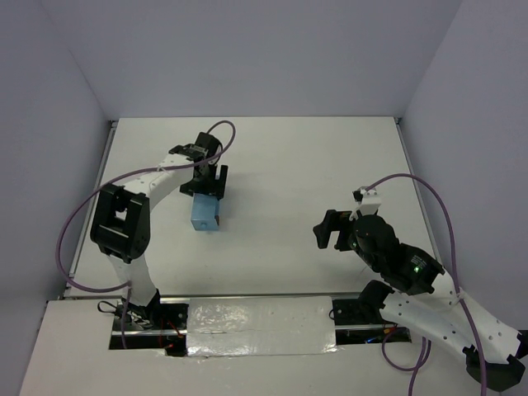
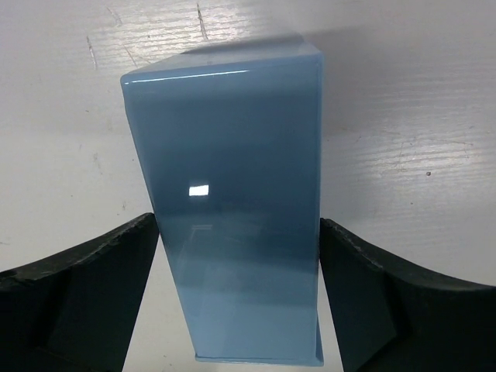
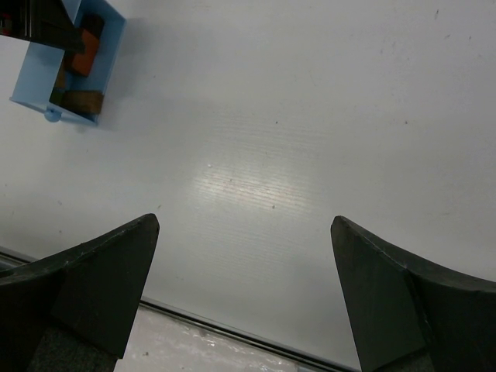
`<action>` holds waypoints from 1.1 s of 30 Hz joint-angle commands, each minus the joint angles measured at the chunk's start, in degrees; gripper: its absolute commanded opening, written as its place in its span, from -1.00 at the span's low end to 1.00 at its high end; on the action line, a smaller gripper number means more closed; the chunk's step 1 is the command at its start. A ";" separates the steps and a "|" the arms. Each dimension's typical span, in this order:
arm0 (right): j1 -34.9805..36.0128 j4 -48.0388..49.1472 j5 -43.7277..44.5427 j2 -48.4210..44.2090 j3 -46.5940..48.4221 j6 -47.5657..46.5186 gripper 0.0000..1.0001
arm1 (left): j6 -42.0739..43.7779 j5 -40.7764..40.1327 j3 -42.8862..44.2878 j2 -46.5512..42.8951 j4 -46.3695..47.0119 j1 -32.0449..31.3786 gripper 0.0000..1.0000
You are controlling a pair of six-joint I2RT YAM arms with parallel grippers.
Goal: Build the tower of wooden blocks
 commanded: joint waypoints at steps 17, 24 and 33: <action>0.81 3.13 0.20 -0.58 -0.70 -0.49 0.99 | -4.43 -19.61 7.41 -0.23 -12.34 -3.67 -0.36; 0.98 2.87 0.55 -0.66 -0.61 -0.22 0.99 | -7.16 -29.45 10.58 2.32 -19.38 -6.75 -0.35; 1.07 2.87 0.73 -0.31 -0.52 -0.22 0.99 | -7.07 -32.80 10.67 3.64 -22.90 -6.75 -0.34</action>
